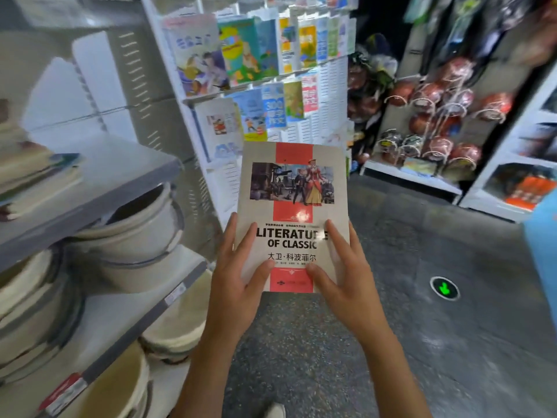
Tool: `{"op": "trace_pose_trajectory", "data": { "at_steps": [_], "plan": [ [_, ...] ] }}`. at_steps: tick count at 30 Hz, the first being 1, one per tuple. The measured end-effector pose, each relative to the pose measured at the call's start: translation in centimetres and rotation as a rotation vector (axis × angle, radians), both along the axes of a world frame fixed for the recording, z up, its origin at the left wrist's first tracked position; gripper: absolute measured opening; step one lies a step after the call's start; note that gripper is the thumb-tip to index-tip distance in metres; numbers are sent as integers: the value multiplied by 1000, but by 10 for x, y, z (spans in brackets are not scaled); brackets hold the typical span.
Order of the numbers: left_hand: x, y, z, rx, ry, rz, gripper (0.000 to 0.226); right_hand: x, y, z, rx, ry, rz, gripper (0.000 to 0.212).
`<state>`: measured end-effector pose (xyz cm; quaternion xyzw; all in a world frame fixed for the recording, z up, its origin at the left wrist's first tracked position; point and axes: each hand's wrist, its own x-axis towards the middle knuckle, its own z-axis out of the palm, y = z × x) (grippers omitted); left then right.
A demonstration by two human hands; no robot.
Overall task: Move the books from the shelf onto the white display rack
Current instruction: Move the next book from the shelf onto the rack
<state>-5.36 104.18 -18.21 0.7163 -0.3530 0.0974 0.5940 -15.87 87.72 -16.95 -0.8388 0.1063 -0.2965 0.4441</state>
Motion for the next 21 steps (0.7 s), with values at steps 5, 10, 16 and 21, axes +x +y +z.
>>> {"op": "trace_pose_trajectory", "data": {
  "at_steps": [5, 10, 16, 21],
  "plan": [
    [67, -72, 12, -33, -11, -82, 59, 48, -57, 20, 34, -13, -96, 74],
    [126, -130, 30, -31, -22, -159, 58, 101, -105, 38, 51, -31, -206, 75],
    [173, -200, 25, -22, -17, -237, 62, 134, -163, 32, 62, -30, -312, 77],
    [194, -270, 18, 6, -34, -287, 62, 149, -223, 24, 72, -18, -391, 81]
  ]
}}
